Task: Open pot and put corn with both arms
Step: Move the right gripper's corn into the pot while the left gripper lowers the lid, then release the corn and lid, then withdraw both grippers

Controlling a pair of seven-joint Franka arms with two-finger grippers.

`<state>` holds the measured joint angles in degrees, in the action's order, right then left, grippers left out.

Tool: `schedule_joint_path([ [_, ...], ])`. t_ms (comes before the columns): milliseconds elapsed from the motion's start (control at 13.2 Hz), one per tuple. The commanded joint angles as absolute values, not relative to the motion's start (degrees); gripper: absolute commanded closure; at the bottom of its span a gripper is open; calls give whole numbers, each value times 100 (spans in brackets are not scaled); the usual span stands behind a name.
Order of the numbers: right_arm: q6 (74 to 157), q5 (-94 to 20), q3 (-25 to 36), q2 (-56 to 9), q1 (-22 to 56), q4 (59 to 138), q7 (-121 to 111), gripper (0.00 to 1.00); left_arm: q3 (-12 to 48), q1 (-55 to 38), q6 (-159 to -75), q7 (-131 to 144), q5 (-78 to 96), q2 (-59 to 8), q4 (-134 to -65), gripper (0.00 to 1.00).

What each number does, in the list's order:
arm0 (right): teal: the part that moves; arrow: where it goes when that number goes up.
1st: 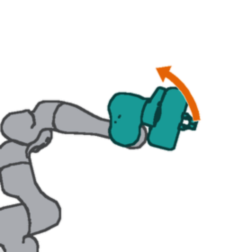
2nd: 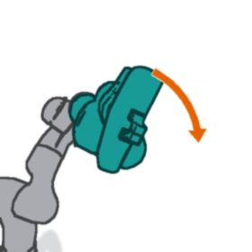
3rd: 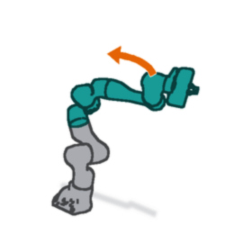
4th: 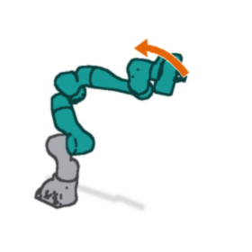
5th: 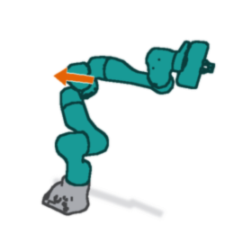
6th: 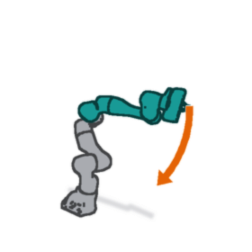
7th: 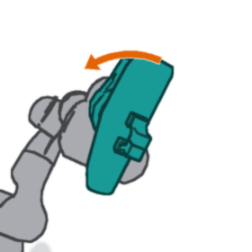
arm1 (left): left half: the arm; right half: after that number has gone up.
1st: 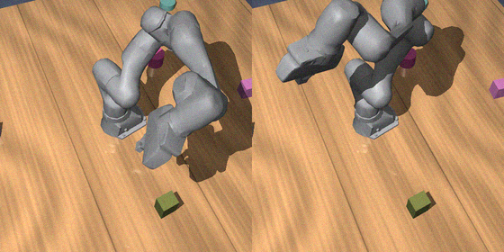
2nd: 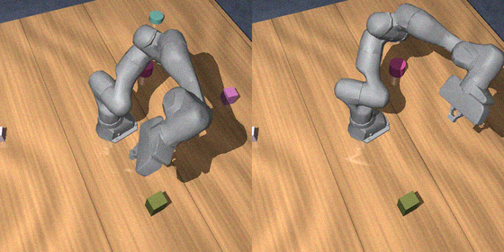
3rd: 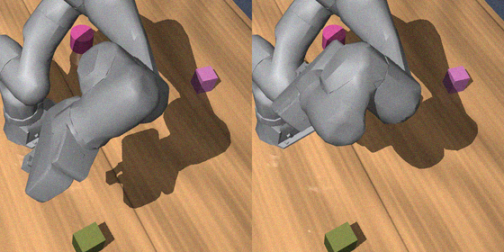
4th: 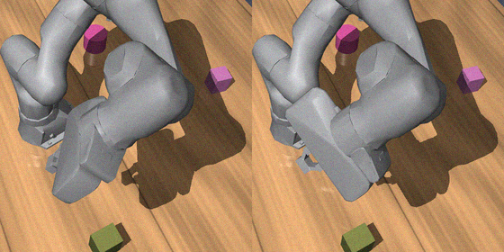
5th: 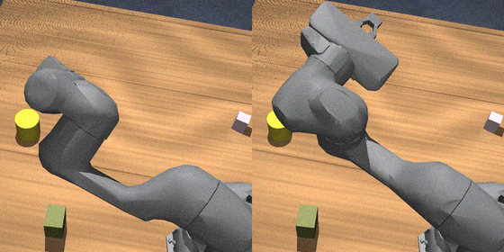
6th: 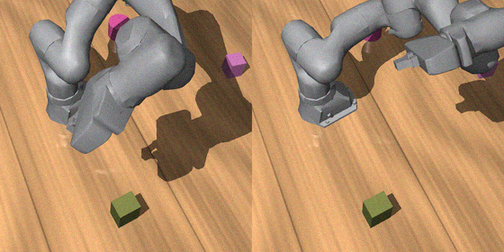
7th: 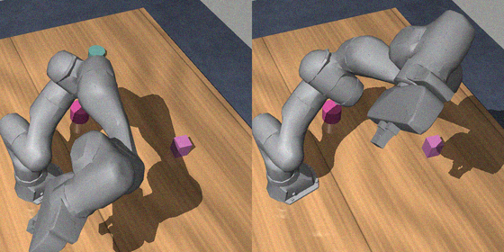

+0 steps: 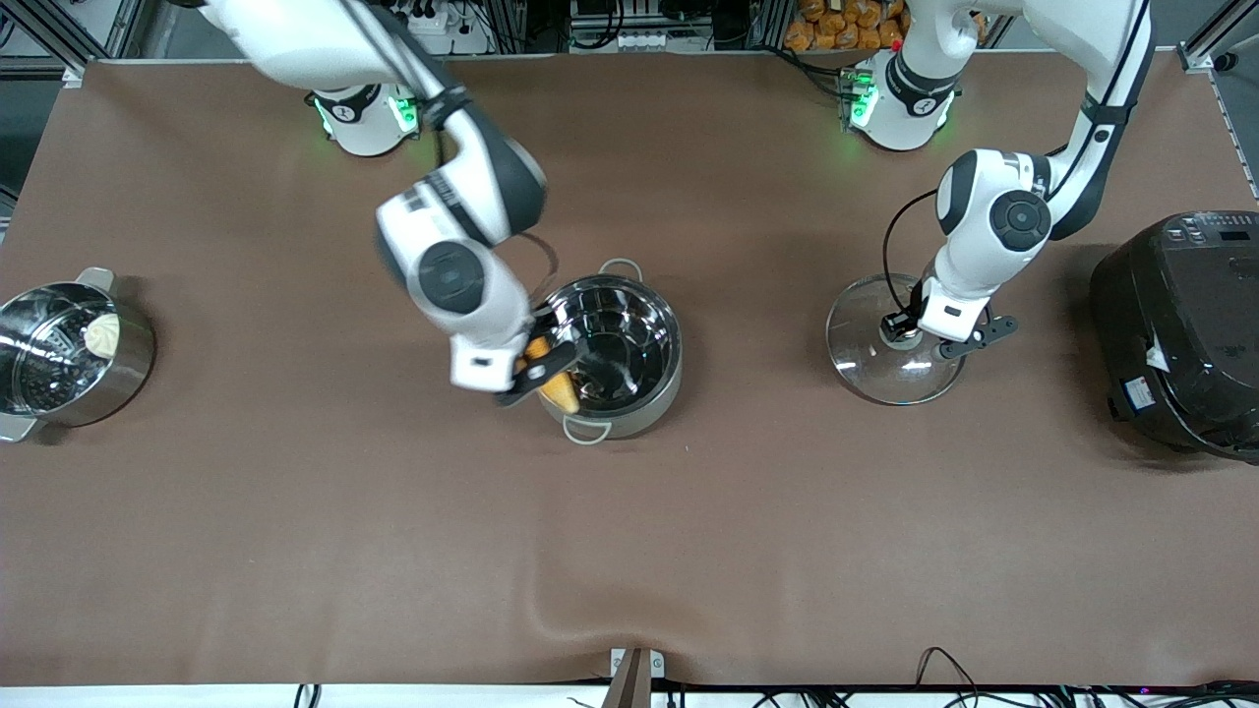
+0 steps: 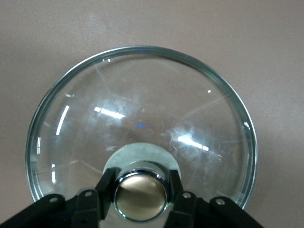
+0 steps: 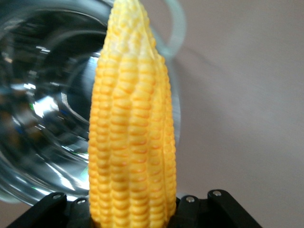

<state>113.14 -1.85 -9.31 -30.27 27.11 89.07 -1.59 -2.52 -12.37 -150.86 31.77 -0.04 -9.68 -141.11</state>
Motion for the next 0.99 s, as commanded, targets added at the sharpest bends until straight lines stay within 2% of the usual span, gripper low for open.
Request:
schedule_joint_path([
  [0,11575,-158,-888,-3260,2891,8745,-44,100,-202,-1055,-15257,2936,0,-1010,-14098,100],
  [76,11584,-132,-888,-3304,3031,8745,-44,100,-202,-1046,-15249,2936,0,-1046,-14072,77],
  [152,11584,-123,-879,-3366,3119,8745,-53,100,-211,-1037,-15249,2970,9,-1011,-14028,21],
  [228,11593,-123,-888,-3392,3172,8745,-44,100,-211,-1002,-15232,3014,9,-976,-13975,0],
  [532,11584,-132,-879,-3515,3286,8754,192,100,-211,-949,-14733,2962,0,-573,-13317,0],
  [684,11619,-114,-879,-3594,3436,8754,395,100,-237,-932,-13656,2971,9,-378,-12529,0],
  [759,11697,-114,-870,-3603,3454,8754,422,87,-237,-932,-12832,2979,0,-378,-11968,0],
  [835,11777,-114,-870,-3612,3472,8771,457,38,-229,-932,-12040,2979,0,-439,-11379,0],
  [911,11830,-114,-861,-3612,3472,8789,492,0,-229,-932,-11502,2971,0,-492,-10938,0],
])
